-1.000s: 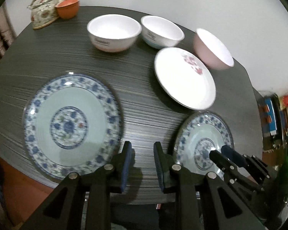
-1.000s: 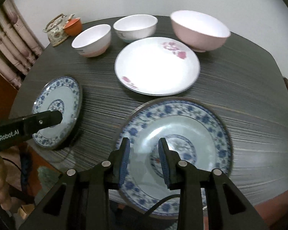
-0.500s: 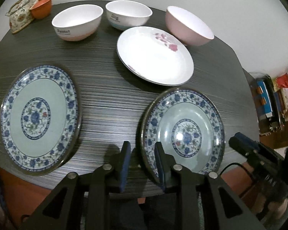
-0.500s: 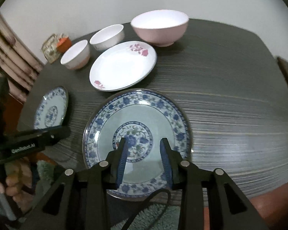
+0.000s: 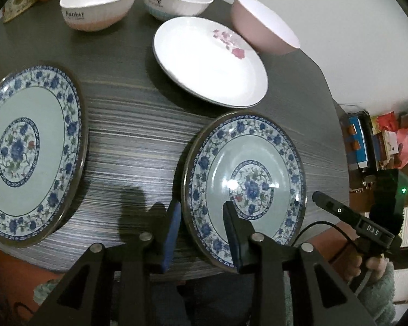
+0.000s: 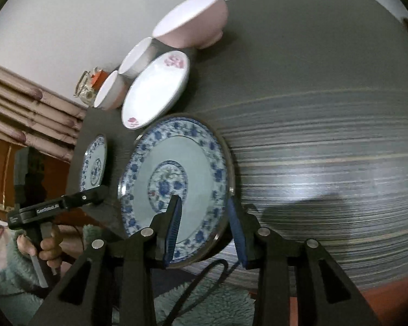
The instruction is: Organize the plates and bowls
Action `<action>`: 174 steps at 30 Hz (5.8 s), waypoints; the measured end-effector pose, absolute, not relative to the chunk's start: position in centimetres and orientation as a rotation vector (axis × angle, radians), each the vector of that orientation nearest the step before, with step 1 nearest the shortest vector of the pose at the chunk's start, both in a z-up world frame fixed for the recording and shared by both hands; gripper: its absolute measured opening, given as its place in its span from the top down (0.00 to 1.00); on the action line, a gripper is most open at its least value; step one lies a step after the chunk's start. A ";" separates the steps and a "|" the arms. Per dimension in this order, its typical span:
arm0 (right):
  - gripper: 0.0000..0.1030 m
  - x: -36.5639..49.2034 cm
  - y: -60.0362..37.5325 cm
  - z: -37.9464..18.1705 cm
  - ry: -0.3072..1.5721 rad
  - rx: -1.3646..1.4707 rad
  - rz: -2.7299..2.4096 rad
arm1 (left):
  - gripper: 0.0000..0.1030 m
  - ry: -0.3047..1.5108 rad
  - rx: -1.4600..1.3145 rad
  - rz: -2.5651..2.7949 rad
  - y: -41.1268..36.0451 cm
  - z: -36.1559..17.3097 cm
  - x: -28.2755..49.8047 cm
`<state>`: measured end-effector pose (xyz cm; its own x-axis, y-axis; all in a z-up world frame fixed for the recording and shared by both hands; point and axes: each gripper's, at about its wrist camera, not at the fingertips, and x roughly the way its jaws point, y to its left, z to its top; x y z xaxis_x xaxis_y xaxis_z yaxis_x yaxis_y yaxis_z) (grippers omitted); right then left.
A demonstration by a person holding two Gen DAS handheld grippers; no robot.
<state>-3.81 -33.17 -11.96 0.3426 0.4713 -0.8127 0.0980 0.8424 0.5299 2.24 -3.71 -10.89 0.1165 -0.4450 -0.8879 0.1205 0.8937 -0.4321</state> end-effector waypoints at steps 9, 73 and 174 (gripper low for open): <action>0.75 -3.2 -34.1 -14.6 1.238 0.618 0.283 | 0.68 1.436 -0.303 -0.411 -3.4 -12.4 2.6; 0.87 -0.8 -28.7 -11.5 1.203 0.542 0.316 | 0.81 1.346 -0.274 -0.396 1.7 -9.0 3.7; 0.49 6.8 -2.2 -9.9 1.162 -0.059 0.279 | 0.54 1.108 -0.139 0.141 16.7 -8.9 6.5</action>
<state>6.79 -2.16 -9.92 0.3676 0.1864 -0.9111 -0.2470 0.9641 0.0976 6.46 16.71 -8.86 0.4395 0.0436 -0.8972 -0.1819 0.9824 -0.0414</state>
